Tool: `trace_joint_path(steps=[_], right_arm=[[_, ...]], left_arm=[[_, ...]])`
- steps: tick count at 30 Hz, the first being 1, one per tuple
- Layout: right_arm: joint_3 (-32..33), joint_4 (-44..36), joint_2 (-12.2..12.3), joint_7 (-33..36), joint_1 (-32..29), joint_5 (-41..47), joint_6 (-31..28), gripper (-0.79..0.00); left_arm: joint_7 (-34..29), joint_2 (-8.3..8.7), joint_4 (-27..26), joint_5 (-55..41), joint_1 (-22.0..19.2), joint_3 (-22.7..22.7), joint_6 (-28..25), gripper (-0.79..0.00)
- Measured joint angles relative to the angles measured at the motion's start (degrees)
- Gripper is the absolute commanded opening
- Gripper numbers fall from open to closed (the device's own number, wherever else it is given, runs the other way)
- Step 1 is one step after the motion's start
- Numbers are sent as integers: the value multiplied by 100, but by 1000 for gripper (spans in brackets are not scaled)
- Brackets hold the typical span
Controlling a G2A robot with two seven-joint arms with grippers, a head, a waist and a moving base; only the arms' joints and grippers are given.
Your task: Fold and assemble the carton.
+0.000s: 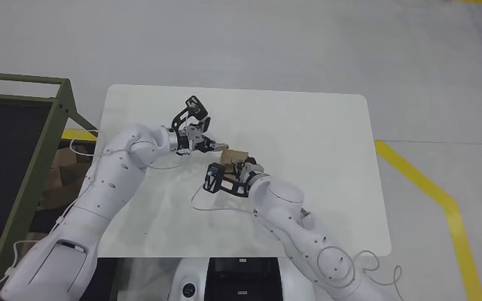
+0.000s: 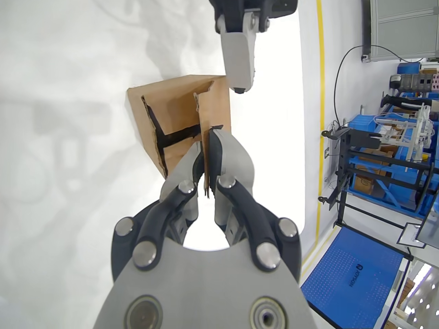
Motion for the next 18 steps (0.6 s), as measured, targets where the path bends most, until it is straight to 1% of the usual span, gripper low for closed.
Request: trace_joint_path(steps=[2, 5, 8, 12, 18], right_arm=[[-10, -13, 6, -9, 3, -87, -62, -785], [-21, -3, 8, -12, -10, -153, -99, -785], [-42, 22, 7, -11, 2, -194, -199, -785], [-112, 47, 8, -2, 40, -299, -436, -785], [-231, 56, 10, 91, 87, -538, -774, -785]], left_arm=[[-51, -2, -7, -39, -9, -2, 2, 0], [37, 18, -26, 9, 19, -56, -207, 0], [59, 41, -35, 58, 65, -116, -272, 0], [-131, 46, -78, 56, 54, -97, -243, 0], [-508, -1, -157, 132, -38, 123, -112, 0]])
